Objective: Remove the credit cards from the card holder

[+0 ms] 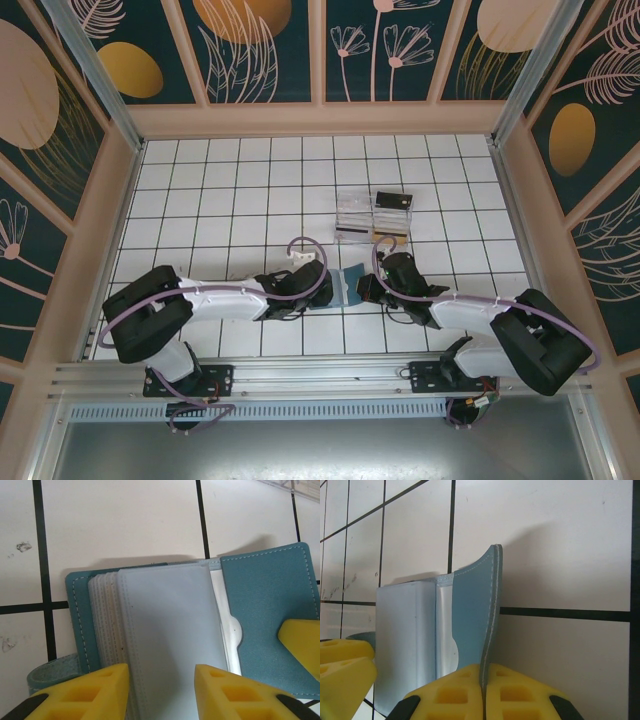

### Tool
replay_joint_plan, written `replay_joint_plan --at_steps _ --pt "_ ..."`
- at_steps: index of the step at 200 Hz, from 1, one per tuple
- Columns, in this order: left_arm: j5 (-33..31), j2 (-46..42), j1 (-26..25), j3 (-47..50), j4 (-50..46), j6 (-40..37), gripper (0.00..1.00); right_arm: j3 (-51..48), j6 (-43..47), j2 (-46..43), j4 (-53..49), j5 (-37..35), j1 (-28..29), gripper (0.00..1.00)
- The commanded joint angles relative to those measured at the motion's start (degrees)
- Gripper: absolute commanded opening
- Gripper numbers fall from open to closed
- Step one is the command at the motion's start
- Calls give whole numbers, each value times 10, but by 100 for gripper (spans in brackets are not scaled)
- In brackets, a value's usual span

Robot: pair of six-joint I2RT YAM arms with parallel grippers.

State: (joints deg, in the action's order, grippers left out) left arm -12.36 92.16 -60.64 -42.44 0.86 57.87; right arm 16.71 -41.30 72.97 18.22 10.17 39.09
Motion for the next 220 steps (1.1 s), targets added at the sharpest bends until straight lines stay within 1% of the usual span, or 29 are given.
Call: replay_joint_plan --at_steps 1,92,137,169,189,220 --pt "12 14 1 -9 11 -10 40 -12 -7 9 -2 5 1 8" --pt "49 10 0 -2 73 -21 41 -15 -10 10 2 5 1 8" --pt "54 3 1 -8 83 -31 54 -17 -10 9 2 5 1 8" --pt "73 9 1 -15 111 -36 51 -16 -10 4 -1 1 1 7" --pt "85 16 1 -24 128 -39 50 -18 -12 -15 -8 -10 0 8" --pt "94 36 1 -54 135 -47 50 -20 -18 -70 -38 -47 0 15"
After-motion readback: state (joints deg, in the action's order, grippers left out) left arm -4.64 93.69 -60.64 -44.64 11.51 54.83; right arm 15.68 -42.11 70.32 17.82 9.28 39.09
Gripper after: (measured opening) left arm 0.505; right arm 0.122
